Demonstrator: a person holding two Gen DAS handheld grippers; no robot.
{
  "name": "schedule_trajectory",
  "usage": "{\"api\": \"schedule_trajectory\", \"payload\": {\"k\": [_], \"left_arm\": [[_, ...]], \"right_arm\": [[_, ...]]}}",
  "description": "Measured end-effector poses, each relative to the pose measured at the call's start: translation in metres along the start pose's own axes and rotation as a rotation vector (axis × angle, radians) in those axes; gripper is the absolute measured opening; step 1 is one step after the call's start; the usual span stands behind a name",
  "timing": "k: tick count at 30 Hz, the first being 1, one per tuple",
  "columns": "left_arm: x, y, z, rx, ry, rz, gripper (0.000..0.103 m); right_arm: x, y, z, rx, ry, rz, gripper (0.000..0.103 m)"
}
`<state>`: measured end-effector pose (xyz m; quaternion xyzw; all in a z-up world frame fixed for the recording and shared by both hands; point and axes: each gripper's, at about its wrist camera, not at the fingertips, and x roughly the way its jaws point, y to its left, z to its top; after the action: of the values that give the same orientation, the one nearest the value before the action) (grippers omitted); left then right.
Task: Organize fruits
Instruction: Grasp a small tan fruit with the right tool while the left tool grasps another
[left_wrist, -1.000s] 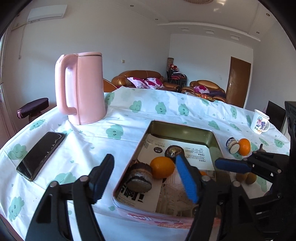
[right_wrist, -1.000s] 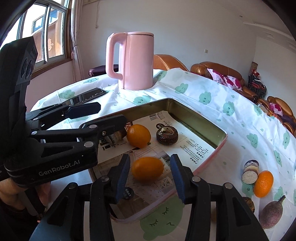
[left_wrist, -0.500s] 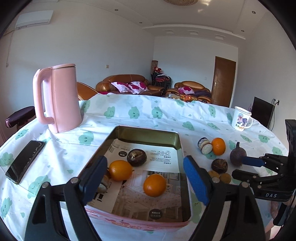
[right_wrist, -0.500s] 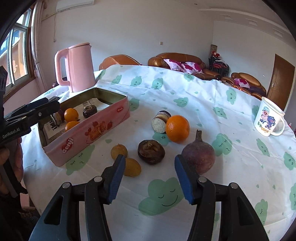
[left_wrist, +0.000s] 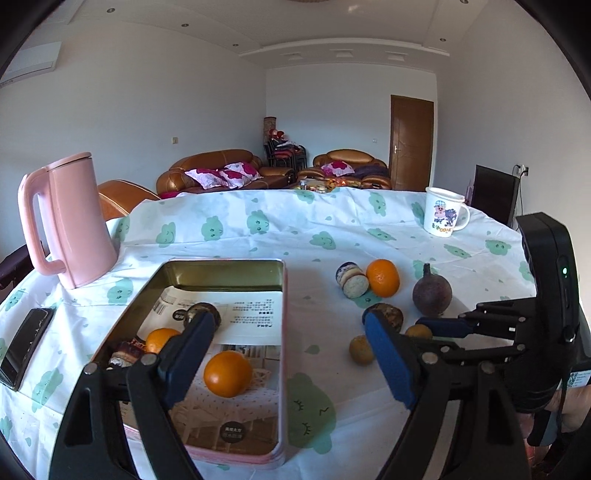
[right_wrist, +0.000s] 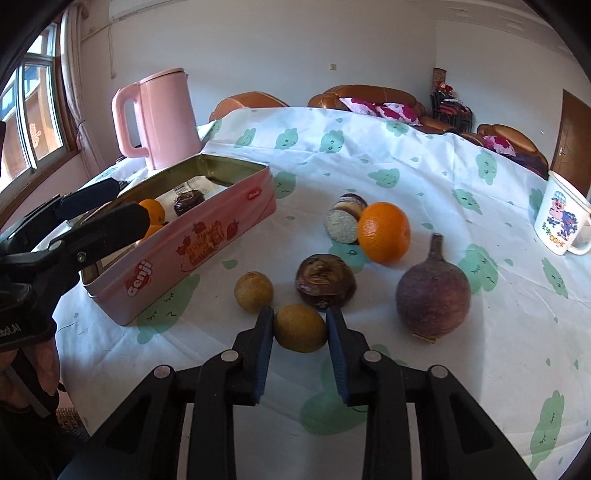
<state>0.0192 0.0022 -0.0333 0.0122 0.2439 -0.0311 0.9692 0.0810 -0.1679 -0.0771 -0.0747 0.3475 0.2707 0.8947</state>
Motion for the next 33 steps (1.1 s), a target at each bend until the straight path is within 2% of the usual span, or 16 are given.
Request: {"api": "schedule_trajectory", "payload": {"k": [4, 7, 9, 12, 14, 18, 22, 25, 26, 29, 33], "left_arm": [[0.007, -0.025, 0.003, 0.058, 0.015, -0.039, 0.078], [0.018, -0.040, 0.004, 0.079, 0.048, -0.065, 0.072], [0.026, -0.048, 0.003, 0.086, 0.076, -0.090, 0.071], [0.038, -0.057, 0.001, 0.100, 0.124, -0.111, 0.062], [0.046, -0.060, -0.001, 0.101, 0.164, -0.131, 0.052], [0.061, -0.064, -0.003, 0.090, 0.241, -0.151, 0.049], [0.072, -0.067, -0.001, 0.112, 0.280, -0.099, 0.049], [0.084, -0.061, -0.003, 0.076, 0.343, -0.127, 0.046], [0.087, -0.059, -0.004, 0.063, 0.363, -0.135, 0.040], [0.085, -0.056, -0.006, 0.041, 0.361, -0.147, 0.027], [0.081, -0.053, -0.005, 0.022, 0.339, -0.167, 0.027]], "right_arm": [[-0.016, -0.031, -0.007, 0.084, -0.044, -0.050, 0.031], [-0.023, -0.047, -0.011, 0.118, -0.065, -0.071, 0.031], [-0.025, -0.052, -0.012, 0.132, -0.076, -0.071, 0.031], [-0.030, -0.050, -0.013, 0.116, -0.101, -0.061, 0.031], [-0.033, -0.046, -0.014, 0.094, -0.112, -0.067, 0.031], [-0.032, -0.045, -0.014, 0.089, -0.121, -0.062, 0.031], [-0.033, -0.044, -0.014, 0.084, -0.126, -0.062, 0.031], [-0.034, -0.044, -0.015, 0.081, -0.128, -0.064, 0.031], [-0.034, -0.044, -0.015, 0.081, -0.129, -0.064, 0.031], [-0.035, -0.044, -0.015, 0.078, -0.135, -0.067, 0.031], [-0.039, -0.041, -0.017, 0.066, -0.161, -0.071, 0.031]]}}
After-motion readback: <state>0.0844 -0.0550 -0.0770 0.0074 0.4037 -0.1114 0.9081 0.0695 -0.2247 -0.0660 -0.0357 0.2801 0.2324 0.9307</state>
